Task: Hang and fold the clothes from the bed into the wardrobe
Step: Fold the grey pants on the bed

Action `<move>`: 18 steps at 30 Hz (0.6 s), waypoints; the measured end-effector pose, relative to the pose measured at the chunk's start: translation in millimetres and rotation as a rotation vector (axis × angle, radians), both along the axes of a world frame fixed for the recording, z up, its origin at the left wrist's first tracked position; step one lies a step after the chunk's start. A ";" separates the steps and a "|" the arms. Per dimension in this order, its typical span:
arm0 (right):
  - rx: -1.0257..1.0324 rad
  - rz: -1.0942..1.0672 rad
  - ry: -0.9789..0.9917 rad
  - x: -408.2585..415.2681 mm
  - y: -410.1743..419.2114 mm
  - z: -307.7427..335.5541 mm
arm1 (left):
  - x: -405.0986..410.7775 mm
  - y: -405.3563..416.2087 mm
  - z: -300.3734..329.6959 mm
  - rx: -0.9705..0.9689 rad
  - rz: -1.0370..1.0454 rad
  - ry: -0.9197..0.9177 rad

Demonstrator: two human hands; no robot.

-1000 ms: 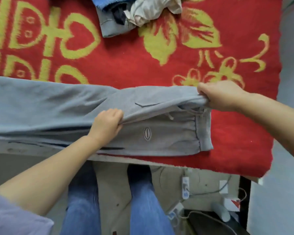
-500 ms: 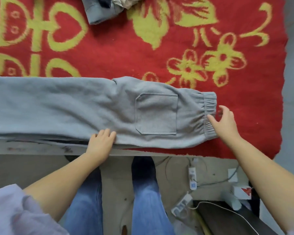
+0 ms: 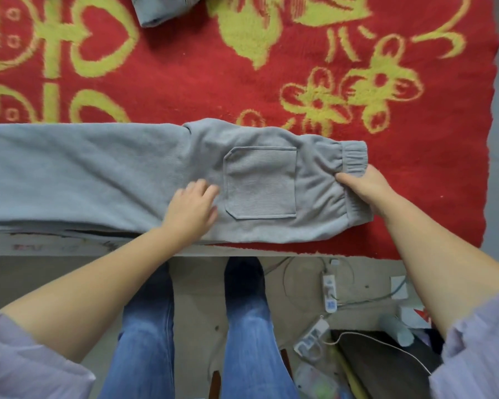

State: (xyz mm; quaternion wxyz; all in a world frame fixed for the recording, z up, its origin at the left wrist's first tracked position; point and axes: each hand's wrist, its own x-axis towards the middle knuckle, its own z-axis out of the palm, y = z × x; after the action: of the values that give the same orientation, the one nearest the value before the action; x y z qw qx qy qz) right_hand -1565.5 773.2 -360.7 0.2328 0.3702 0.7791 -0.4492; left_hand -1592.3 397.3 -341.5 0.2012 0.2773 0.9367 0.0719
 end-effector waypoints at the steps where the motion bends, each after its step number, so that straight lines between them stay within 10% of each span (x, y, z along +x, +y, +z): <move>1: 0.032 0.053 0.071 0.6 3.1 7.7 | -3.3 18.3 1.5 0.057 0.072 0.109; 6: 0.241 0.068 0.027 26.5 18.6 -1.3 | -18.6 72.0 -18.6 -0.156 0.299 -0.192; 12: -0.112 0.027 0.067 19.1 12.9 9.3 | -27.7 62.5 -40.2 -0.255 0.347 -0.460; 18: -0.419 0.061 0.171 -23.2 -38.8 105.0 | -33.2 68.9 22.9 0.467 0.693 -0.836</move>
State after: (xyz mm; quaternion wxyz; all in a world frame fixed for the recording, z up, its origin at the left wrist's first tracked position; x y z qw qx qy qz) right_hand -1588.7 734.4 -255.6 0.2515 0.2505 0.6964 -0.6237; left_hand -1625.5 466.2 -318.6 0.4516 -0.0596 0.7733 0.4411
